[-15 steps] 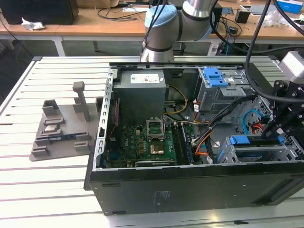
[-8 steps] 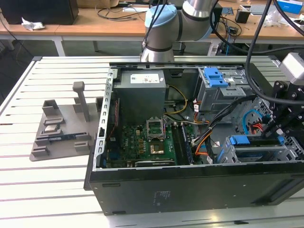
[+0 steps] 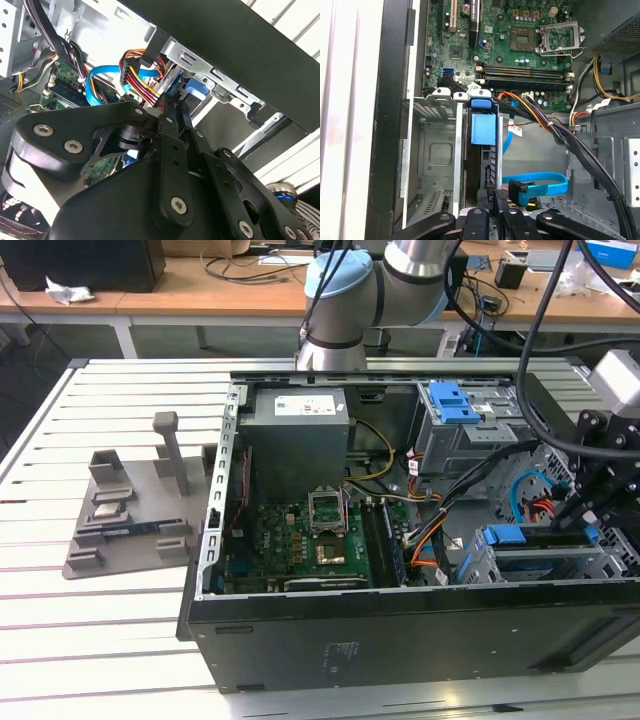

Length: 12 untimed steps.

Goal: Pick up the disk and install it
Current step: 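Insert the first disk wire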

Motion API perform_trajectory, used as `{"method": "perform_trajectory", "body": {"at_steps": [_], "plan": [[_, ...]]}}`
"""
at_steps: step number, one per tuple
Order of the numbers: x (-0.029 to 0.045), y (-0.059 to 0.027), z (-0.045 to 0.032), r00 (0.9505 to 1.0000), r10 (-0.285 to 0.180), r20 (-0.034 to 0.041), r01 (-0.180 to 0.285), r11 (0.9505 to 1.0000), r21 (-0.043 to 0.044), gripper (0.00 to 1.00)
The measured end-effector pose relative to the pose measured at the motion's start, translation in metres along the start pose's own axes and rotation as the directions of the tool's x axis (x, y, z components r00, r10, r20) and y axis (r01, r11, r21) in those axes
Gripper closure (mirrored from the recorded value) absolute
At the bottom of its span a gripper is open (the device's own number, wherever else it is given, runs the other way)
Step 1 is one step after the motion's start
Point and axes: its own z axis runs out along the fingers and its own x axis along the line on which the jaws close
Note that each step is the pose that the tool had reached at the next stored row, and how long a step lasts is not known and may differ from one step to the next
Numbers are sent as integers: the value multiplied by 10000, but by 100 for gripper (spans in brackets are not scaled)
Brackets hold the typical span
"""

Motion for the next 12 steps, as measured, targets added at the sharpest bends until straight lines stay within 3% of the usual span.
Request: {"method": "perform_trajectory", "body": {"at_steps": [5,12], "plan": [[0,-3,0,9994,345,7,-345,9994,26,82],[1,-1,15,9991,434,-14,-434,9991,33,82]]}}
